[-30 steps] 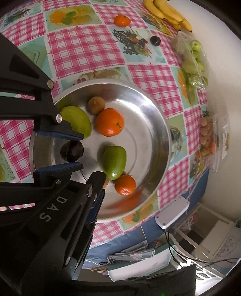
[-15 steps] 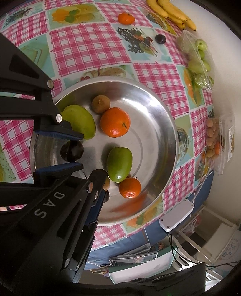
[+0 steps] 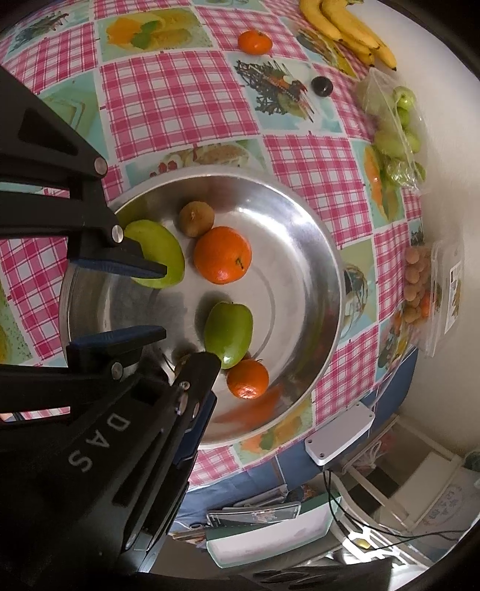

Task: Organize fruits
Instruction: 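Open the left tool to drop the plum while the right tool drops the kiwi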

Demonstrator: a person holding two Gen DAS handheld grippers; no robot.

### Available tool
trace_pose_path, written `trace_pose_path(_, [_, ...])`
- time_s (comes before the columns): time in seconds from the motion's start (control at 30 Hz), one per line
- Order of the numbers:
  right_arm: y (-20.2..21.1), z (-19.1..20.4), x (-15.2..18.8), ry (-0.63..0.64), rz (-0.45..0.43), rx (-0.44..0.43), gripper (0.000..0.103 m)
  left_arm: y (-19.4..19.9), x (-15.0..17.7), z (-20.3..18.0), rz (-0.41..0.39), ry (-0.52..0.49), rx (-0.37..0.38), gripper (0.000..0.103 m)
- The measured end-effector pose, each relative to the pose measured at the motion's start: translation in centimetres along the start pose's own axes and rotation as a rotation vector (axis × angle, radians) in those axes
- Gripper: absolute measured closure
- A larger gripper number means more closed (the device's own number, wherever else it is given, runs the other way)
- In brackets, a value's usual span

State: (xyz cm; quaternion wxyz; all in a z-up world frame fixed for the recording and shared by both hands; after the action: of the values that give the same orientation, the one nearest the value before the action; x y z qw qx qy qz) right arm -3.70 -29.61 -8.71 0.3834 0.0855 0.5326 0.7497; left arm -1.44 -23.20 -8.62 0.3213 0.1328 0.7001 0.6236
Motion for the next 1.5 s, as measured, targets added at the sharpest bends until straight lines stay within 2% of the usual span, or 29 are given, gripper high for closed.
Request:
trace_pose_path(0.33, [0.3, -0.2, -0.2, -0.008, -0.014, 0.003, 0.077, 0.1, -0.9, 3.0, 0.001, 0.082, 0.009, 0.073])
trace_pose_path(0.53, [0.3, 0.1, -0.2, -0.001, -0.013, -0.002, 0.077, 0.4, -1.5, 6.0, -0.011, 0.172, 0.003, 0.074])
trace_pose_path(0.9, [-0.1, 1.5, 0.0, 0.049, -0.003, -0.003, 0.077, 1.7, -2.4, 12.9, -0.058, 0.345, -0.040, 0.074])
trace_pose_path(1.07, [-0.2, 1.8, 0.0, 0.063, 0.000, 0.002, 0.077, 1.6, -2.4, 14.0, -0.058, 0.374, -0.051, 0.073])
trace_pose_path(1.1, [-0.2, 1.8, 0.1, 0.065, 0.003, 0.003, 0.077, 1.4, -2.3, 14.0, -0.052, 0.370, -0.053, 0.071])
trace_pose_path(1.13, [-0.3, 1.8, 0.1, 0.066, 0.006, 0.006, 0.074, 1.3, -2.2, 13.8, -0.049, 0.368, -0.057, 0.061])
trace_pose_path(1.17, [-0.4, 1.8, 0.1, 0.066, 0.008, 0.010, 0.070, 1.2, -2.2, 13.8, -0.046, 0.365, -0.064, 0.047])
trace_pose_path(1.2, [-0.5, 1.7, 0.1, 0.066, 0.011, 0.015, 0.061, 1.0, -2.1, 13.7, -0.044, 0.361, -0.072, 0.043])
trace_pose_path(1.23, [-0.6, 1.6, 0.1, 0.068, 0.013, 0.021, 0.053, 1.0, -2.1, 13.6, -0.042, 0.356, -0.077, 0.042])
trace_pose_path(1.4, [-0.9, 1.2, 0.1, 0.064, 0.015, 0.044, 0.033, 0.4, -1.7, 13.5, -0.023, 0.340, -0.117, 0.030])
trace_pose_path(1.5, [-1.2, 0.8, 0.3, 0.061, 0.026, 0.058, 0.031, 0.1, -1.5, 13.8, -0.015, 0.347, -0.126, 0.022])
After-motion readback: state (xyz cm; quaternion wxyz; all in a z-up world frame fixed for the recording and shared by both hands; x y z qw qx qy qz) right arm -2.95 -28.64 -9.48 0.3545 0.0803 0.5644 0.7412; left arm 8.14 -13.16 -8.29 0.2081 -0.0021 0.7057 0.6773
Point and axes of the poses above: each gripper's, at about its wrist camera, not at the fingertips, and y roughly against the way its jaws point, z to its left, x to its underside, the point moved 10 cm from there along -y, roughly the way its jaws point, and after that the axes turned 13 degrees about -x, right-handed, at the moved point
